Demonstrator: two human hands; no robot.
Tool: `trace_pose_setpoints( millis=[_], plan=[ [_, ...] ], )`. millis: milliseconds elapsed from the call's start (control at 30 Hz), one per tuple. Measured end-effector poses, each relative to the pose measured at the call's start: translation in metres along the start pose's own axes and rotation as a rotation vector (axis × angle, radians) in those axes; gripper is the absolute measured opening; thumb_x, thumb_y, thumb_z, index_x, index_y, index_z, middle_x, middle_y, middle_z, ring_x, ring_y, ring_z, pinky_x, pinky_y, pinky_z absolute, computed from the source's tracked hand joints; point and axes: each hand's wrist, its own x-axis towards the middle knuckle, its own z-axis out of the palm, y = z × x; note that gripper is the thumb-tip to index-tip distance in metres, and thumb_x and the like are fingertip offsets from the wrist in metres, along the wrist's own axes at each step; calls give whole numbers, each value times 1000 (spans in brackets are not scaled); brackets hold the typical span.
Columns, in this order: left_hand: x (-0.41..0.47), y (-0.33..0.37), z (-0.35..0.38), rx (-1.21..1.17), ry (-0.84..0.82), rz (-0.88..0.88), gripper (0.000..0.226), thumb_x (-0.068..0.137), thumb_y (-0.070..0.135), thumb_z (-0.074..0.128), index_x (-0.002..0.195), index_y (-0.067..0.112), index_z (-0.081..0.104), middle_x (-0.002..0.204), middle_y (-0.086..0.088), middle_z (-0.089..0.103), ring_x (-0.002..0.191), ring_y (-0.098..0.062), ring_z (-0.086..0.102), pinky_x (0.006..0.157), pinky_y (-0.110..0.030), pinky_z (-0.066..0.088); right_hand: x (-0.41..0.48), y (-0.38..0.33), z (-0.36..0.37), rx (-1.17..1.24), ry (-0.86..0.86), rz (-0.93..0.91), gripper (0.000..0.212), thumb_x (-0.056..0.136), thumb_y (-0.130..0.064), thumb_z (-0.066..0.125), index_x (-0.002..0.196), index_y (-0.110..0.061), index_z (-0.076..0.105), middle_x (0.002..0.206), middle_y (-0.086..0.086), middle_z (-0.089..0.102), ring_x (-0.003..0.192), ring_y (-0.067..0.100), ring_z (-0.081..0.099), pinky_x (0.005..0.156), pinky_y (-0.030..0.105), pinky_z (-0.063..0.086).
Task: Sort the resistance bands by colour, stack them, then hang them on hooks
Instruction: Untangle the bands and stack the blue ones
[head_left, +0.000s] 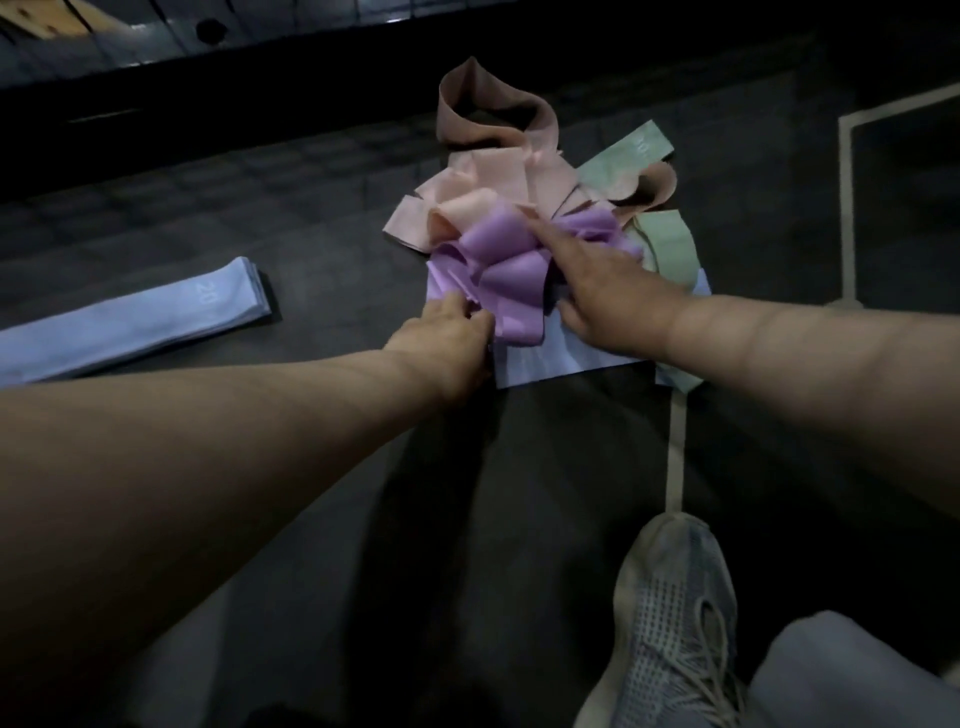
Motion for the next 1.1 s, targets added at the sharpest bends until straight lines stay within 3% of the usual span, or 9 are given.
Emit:
trace_pose_setpoints(
  millis=[200,333,433,567,733,800,900,1000,1100],
  plan=[
    [0,4,4,-210,-43,-13,39,90,36,64,117,11,52,126,-15,53,112,-33,56,93,-39,48,-12,2,10,55,-147,94,70,88,-11,53,147,-27,21,120,11,62,102,35,62,88,44,52],
    [-1,5,6,-326,-76,-103,40,90,31,63,125,13,54,131,-12,52,115,-29,55,93,-31,45,-27,5,23,-96,-247,-47,50,85,-19,66,128,-12,42,130,10,49,117,31,51,96,38,41],
    [-3,5,4,-413,-43,-149,41,89,28,63,126,14,54,129,-8,57,114,-26,57,92,-29,45,-30,1,36,-243,-223,-74,54,86,-36,68,129,-12,47,139,12,40,125,33,44,100,41,38],
    [-7,10,0,-515,-41,-186,45,90,29,65,131,15,51,123,-3,58,106,-21,58,85,-26,44,-23,-12,36,-237,-300,-15,57,90,-36,64,138,-15,41,135,12,50,123,32,50,99,37,39],
    [-12,12,-4,-573,-71,-190,49,84,33,72,128,19,53,117,-2,61,104,-20,62,87,-29,52,-16,-22,17,-226,-446,-40,31,95,-36,58,123,-22,55,123,7,59,115,28,57,90,33,41],
    [-12,11,-5,-657,-83,-181,46,81,26,76,123,20,56,112,-1,64,99,-19,65,88,-32,56,-15,-25,5,-108,-426,-68,11,96,-34,56,105,-27,53,100,-2,57,96,23,60,76,29,39],
    [-14,9,-13,-946,-72,-128,44,78,1,73,118,16,63,111,-6,70,100,-21,68,92,-40,56,-12,-29,-18,113,-273,-81,11,96,-33,60,93,-30,49,81,-13,51,73,4,54,68,27,38],
    [-17,8,-32,-1283,-112,-62,35,82,-11,63,113,4,65,111,-15,71,106,-28,67,100,-39,52,-3,-33,-38,570,-58,97,8,93,-30,66,99,-31,62,93,-8,66,86,-2,64,72,26,53],
    [-20,7,-50,-1470,-157,-23,32,88,-8,53,117,5,61,106,-13,68,90,-23,66,80,-26,53,6,-42,-50,1099,4,289,12,98,-19,60,109,-18,65,100,3,73,94,16,71,75,33,60]
  ],
)
